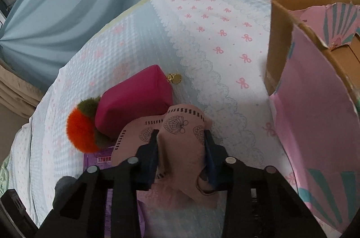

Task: Organize soft objects
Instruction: 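Grasp the grey fuzzy sock with the left tool while the right tool grasps the pink mask, then lift the grey sock and pink mask and carry both over the cardboard box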

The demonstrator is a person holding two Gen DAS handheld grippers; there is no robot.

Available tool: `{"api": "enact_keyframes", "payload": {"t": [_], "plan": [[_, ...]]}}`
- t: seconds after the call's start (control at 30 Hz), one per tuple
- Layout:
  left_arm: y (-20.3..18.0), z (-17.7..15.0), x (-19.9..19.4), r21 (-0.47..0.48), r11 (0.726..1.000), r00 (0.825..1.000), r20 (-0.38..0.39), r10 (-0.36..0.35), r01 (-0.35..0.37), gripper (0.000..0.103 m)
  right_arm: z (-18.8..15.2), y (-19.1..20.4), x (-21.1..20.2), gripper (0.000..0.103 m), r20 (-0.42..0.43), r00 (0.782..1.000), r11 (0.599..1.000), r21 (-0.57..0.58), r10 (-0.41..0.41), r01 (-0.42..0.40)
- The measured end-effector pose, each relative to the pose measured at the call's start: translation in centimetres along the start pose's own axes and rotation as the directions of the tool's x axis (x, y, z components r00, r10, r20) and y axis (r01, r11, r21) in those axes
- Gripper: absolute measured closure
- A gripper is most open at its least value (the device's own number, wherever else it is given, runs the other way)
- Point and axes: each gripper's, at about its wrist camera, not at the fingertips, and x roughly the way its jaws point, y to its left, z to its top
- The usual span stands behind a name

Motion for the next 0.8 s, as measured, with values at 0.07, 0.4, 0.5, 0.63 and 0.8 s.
{"api": "enact_keyframes", "payload": {"t": [0.07, 0.4, 0.5, 0.63, 0.8], "plan": [[0.1, 0.2, -0.1, -0.005, 1.0, 1.0, 0.002, -0.003, 0.003, 0.044, 0.0, 0.1, -0.2, 0.074, 0.01, 1.0, 1.0, -0.008, -0.002, 0.002], [0.6, 0.6, -2.0, -0.031, 0.999, 0.999, 0.033, -0.037, 0.038, 0.053, 0.4, 0.8, -2.2, 0.082, 0.065, 0.998, 0.999, -0.043, 0.004, -0.001], [0.6, 0.7, -2.6, -0.03, 0.999, 0.998, 0.039, -0.043, 0.044, 0.053, 0.5, 1.1, -2.5, 0.082, 0.064, 0.998, 0.999, -0.05, 0.008, -0.005], [0.7, 0.7, -3.6, -0.041, 0.998, 0.997, 0.059, -0.046, 0.048, 0.053, 0.7, 1.4, -3.2, 0.082, 0.074, 0.997, 0.998, -0.055, 0.017, -0.013], [0.7, 0.8, -5.2, -0.043, 0.998, 0.994, 0.093, -0.052, 0.056, 0.053, 0.6, 1.6, -4.2, 0.082, 0.091, 0.996, 0.998, -0.067, 0.025, -0.019]]}}
